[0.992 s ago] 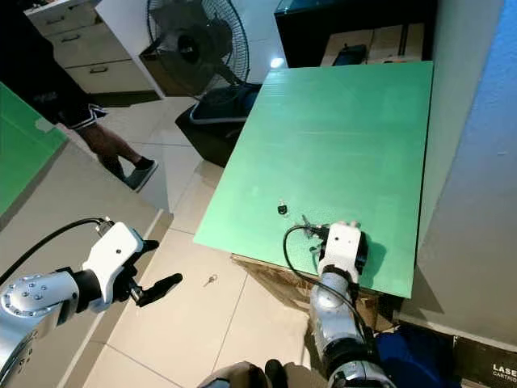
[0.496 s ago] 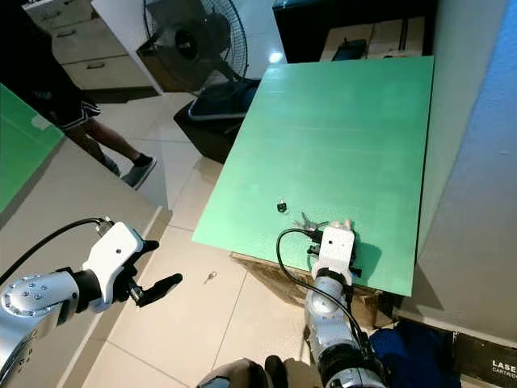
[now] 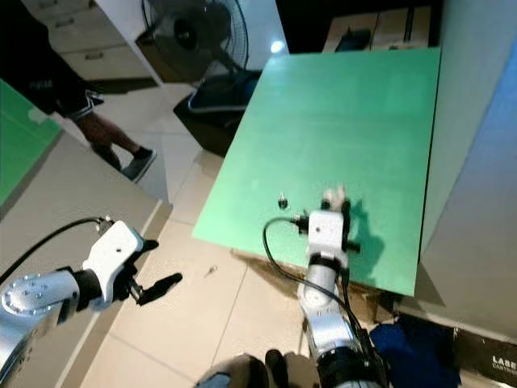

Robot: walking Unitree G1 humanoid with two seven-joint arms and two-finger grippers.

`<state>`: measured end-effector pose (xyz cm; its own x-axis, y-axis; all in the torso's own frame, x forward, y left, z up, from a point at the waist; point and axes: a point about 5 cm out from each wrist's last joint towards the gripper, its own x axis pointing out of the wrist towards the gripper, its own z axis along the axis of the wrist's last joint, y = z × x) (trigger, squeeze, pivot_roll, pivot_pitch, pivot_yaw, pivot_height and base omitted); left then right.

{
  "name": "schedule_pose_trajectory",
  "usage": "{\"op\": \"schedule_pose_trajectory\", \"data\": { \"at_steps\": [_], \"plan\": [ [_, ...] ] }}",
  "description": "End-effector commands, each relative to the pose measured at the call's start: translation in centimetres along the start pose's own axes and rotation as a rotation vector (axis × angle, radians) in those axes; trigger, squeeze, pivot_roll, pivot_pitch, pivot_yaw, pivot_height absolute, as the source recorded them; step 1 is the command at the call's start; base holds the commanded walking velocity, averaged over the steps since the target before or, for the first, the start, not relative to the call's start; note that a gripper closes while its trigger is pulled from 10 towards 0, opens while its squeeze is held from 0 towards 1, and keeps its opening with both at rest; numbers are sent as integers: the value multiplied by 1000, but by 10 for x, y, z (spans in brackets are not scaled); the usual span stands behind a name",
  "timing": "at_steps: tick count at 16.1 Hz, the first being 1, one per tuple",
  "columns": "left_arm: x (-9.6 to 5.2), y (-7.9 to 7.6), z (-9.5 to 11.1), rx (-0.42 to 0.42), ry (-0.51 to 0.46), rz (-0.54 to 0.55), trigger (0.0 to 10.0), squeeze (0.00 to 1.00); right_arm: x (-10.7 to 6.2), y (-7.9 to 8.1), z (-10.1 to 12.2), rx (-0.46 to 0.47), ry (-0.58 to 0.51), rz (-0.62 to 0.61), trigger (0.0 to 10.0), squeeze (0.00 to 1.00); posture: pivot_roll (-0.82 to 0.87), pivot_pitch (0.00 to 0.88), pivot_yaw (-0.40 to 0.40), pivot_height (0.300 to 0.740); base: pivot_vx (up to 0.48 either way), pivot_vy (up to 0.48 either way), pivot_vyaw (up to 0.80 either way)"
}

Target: Hang keys on a hook

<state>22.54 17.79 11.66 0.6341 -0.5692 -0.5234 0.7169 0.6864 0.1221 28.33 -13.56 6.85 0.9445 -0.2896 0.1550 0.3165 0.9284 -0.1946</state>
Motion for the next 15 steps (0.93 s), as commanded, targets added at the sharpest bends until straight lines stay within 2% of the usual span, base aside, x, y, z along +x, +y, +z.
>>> {"op": "schedule_pose_trajectory", "data": {
  "at_steps": [1,5,8,10,12,14,15],
  "plan": [
    [0,2,-5,-4,26,11,10000,0,-7,12,6,6,-6,41,0,0,-13,196,400,740,0,0,0],
    [9,1,-5,-9,12,11,10000,0,-5,9,18,0,-36,48,0,0,-37,177,400,740,0,0,0],
    [33,3,1,-30,-47,53,10000,0,-2,8,32,44,-42,104,0,0,-83,110,355,740,0,0,0],
    [54,7,3,-107,-94,112,10000,0,-3,11,33,92,3,174,0,0,-111,60,293,740,0,0,0],
    [65,10,4,-160,-120,152,10000,0,-2,10,31,113,29,196,0,0,-132,7,244,740,0,0,0],
    [85,20,3,-309,-186,263,10000,0,0,8,27,113,69,280,0,0,-147,0,145,740,0,0,0],
    [87,23,3,-354,-208,299,10000,0,0,6,26,106,76,301,0,0,-147,0,117,740,0,0,0]
  ]
}}
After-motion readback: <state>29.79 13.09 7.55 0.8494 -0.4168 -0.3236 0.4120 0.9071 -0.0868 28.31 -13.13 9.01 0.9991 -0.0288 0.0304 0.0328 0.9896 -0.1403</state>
